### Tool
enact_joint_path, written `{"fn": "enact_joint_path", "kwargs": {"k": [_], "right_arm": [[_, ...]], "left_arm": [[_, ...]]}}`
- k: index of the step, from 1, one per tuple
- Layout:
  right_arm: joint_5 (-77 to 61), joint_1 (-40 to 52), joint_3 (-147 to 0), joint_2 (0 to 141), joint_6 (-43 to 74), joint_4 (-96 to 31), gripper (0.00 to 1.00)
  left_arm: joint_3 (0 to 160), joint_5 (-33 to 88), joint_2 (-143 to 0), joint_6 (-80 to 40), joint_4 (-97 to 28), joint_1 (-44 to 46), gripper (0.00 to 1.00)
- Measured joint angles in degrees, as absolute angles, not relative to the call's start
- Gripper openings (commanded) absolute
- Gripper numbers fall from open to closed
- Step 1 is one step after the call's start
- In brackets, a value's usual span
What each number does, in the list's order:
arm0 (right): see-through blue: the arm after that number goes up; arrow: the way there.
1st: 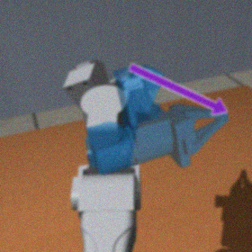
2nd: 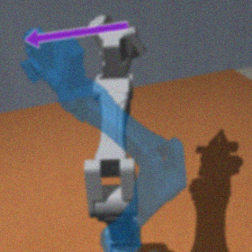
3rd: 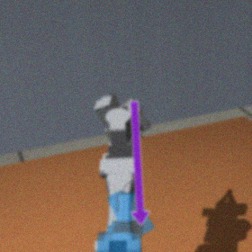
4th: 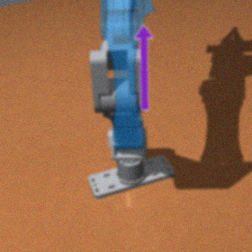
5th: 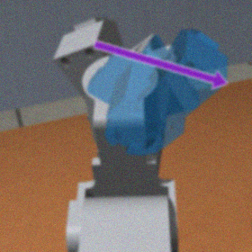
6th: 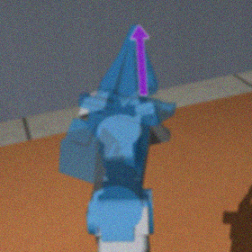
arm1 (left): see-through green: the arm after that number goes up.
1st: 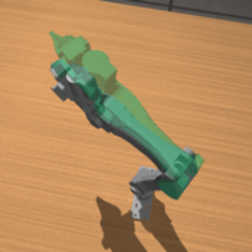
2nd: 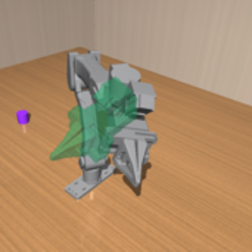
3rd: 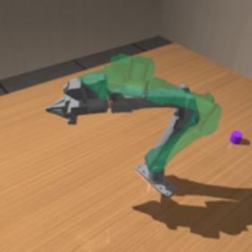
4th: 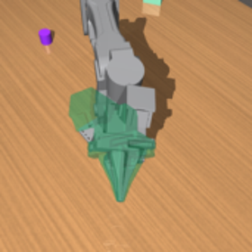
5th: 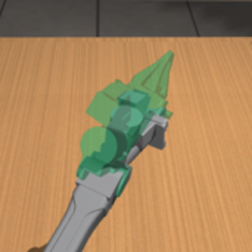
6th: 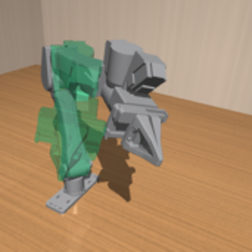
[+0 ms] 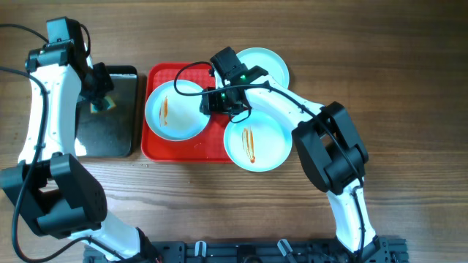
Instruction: Clean dirty plates on tray and stack at the side
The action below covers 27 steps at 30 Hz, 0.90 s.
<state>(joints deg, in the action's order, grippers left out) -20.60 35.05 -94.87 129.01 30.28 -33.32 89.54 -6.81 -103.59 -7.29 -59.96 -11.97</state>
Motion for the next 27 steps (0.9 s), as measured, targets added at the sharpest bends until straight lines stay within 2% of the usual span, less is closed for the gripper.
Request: {"fn": "enact_joint_path", "kwargs": {"k": [6,11,13,20,25,27], "right_arm": [[-20.5,34.7,-95.0,129.0,30.3,-33.9,0.54],[-20.3,34.3,-95.0,129.0,30.3,-34.2,0.34],[-20.1,34.2,-95.0,129.0,30.2,-34.0,0.33],[-19.8,34.2,-95.0,129.0,30.2,-32.1,0.34],[-19.8,34.2,-95.0,129.0,30.5,-30.7,0.18],[-19.9,34.2,-95.0,129.2,31.0,-30.5,0.17]], "left_arm": [[89.5,-2.5,-103.6,-3.6,-57.1,-5.4,0.04],[88.2,-0.5,-104.3,-3.0,-52.2,1.0,0.04],[86.4,-0.1,-106.4,-3.0,-49.2,2.5,0.04],[83.2,-0.1,-116.1,-2.8,-47.0,4.2,0.04],[82.1,-0.1,-117.7,-2.6,-47.3,4.8,0.04],[82.1,-0.1,-117.7,-2.6,-48.8,4.8,0.04]]}}
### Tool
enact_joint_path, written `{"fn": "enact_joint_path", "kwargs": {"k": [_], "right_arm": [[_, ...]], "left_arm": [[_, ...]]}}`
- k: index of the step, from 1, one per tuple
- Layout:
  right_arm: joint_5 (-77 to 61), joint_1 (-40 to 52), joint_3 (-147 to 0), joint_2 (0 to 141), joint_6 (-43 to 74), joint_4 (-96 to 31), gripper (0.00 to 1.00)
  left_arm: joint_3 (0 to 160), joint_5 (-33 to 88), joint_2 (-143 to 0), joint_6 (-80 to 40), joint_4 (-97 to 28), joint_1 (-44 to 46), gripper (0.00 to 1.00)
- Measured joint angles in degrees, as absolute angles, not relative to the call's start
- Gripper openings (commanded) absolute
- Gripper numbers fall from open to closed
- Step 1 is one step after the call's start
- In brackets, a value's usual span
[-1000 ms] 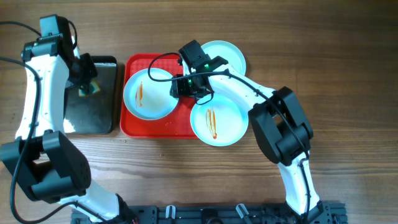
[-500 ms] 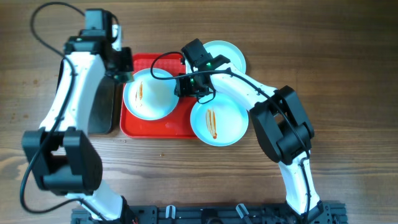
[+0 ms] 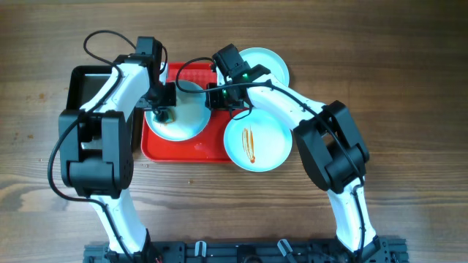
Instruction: Clean dirty plates on tray and stack at the side
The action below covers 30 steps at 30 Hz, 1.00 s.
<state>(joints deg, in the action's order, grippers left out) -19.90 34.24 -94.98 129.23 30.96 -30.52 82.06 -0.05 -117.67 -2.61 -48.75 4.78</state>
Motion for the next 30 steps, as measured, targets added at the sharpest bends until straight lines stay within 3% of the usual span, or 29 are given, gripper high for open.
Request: {"fn": "enact_joint_path", "kwargs": {"k": [5,8,18,22,26,30], "right_arm": [[-21.6,34.2,-95.0,130.6,31.9,-29.6,0.17],[-22.0,34.2,-95.0,130.7,32.4,-29.6,0.04],[-22.3,34.3,-95.0,131.1,35.8,-29.7,0.04],[-22.5,34.3,-95.0,131.2,36.0,-29.8,0.04],[-22.5,34.3,-95.0,131.2,35.9,-29.8,0.04],[-22.7,34.3,-95.0,131.2,35.9,-29.9,0.04]], "left_arm": [[82.1,-0.1,-117.7,-2.6,-50.7,4.8,0.04],[82.0,-0.1,-117.7,-2.6,-50.4,4.8,0.04],[81.7,-5.8,-117.7,-5.3,-41.9,5.0,0.04],[81.7,-8.5,-117.7,-10.7,-45.9,6.4,0.04],[81.8,-3.2,-117.7,-11.8,-53.5,7.0,0.04],[81.7,9.7,-117.7,-7.5,-54.5,8.7,0.04]]}}
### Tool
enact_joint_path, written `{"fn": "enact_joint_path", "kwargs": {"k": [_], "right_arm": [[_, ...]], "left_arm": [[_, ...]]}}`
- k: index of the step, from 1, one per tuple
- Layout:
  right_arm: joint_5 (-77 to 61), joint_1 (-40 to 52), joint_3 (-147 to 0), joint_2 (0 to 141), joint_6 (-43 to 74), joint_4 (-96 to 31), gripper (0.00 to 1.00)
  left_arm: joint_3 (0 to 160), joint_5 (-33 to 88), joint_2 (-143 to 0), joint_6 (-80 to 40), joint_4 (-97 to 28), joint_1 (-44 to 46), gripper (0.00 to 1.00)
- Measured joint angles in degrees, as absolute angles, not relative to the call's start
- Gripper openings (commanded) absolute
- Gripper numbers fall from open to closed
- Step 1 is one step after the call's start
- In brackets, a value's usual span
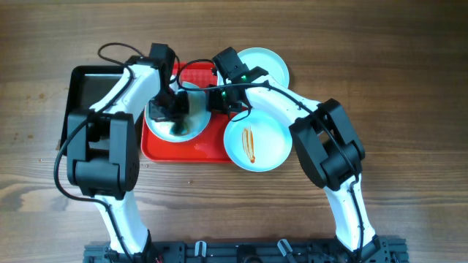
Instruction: Clean dirty plates on tray and stack at the side
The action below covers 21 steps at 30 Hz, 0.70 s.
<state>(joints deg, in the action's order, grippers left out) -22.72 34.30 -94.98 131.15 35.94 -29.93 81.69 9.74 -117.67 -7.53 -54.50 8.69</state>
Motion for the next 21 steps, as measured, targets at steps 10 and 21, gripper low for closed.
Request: {"fn": "enact_joint_path", "kwargs": {"k": [10,21], "right_arm": [[-22.9,34.2,-95.0,131.2,36.4,-29.7,0.04],[-23.1,34.2,-95.0,131.2,35.7,-29.8,0.04]], "left_arm": [[81.4,-11.2,-117.7,-22.4,-40.5,9.2,0.04],[81.5,-1.5,-117.7,-16.7,-60.3,9.0,0.04]]}}
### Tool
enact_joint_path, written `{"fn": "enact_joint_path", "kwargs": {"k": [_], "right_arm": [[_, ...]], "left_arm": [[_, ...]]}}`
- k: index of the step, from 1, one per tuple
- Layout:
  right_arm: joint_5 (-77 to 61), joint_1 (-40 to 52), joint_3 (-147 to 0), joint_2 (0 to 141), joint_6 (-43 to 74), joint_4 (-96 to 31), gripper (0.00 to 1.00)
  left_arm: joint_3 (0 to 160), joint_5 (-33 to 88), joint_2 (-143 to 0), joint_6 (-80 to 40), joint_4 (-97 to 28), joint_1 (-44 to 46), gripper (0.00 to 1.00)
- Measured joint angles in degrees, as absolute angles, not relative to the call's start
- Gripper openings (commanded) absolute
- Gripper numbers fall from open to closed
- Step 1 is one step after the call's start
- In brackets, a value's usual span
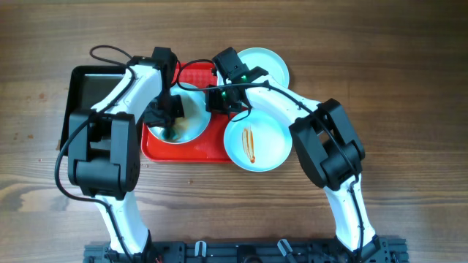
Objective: Clean dirty plates on tray and stack at the side
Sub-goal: 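Scrub the held plate's surface with the sponge in the left gripper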
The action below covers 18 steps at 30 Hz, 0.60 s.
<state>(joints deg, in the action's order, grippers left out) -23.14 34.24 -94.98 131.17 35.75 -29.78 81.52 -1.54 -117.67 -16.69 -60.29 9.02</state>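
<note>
A light blue plate lies on the red tray. My left gripper presses down on the plate's left half, shut on a dark green sponge that barely shows beneath it. The plate's bare part has no streak on it. At the plate's right rim my right gripper is shut on the edge. A second plate with an orange-red streak rests half over the tray's right edge. A clean plate lies on the table behind it.
A black tray sits left of the red tray, its right part under my left arm. Both arms cross over the red tray's back edge. Bare wooden table surrounds the trays.
My left gripper with the sponge has shifted a little to the left and toward the front on the plate. The right gripper stays at the plate's right rim.
At first my left gripper held the sponge over the black tray, and the tray plate showed an orange streak. Then the sponge was on that plate's left part. It has since been at different spots on the plate, and no streak shows now. The right gripper stayed at the rim throughout.
</note>
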Motion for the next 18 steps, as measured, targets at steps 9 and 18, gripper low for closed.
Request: {"fn": "enact_joint_path", "kwargs": {"k": [9,18], "right_arm": [[-23.0,34.0,-95.0,131.2,36.2,-29.5,0.04],[-23.1,34.0,-95.0,131.3,36.2,-29.3,0.04]], "left_arm": [[81.4,9.5,-118.0,-11.0,-43.5,9.1,0.04],[81.6,-10.3,-118.6,-26.5,-41.2,10.3,0.04]]}}
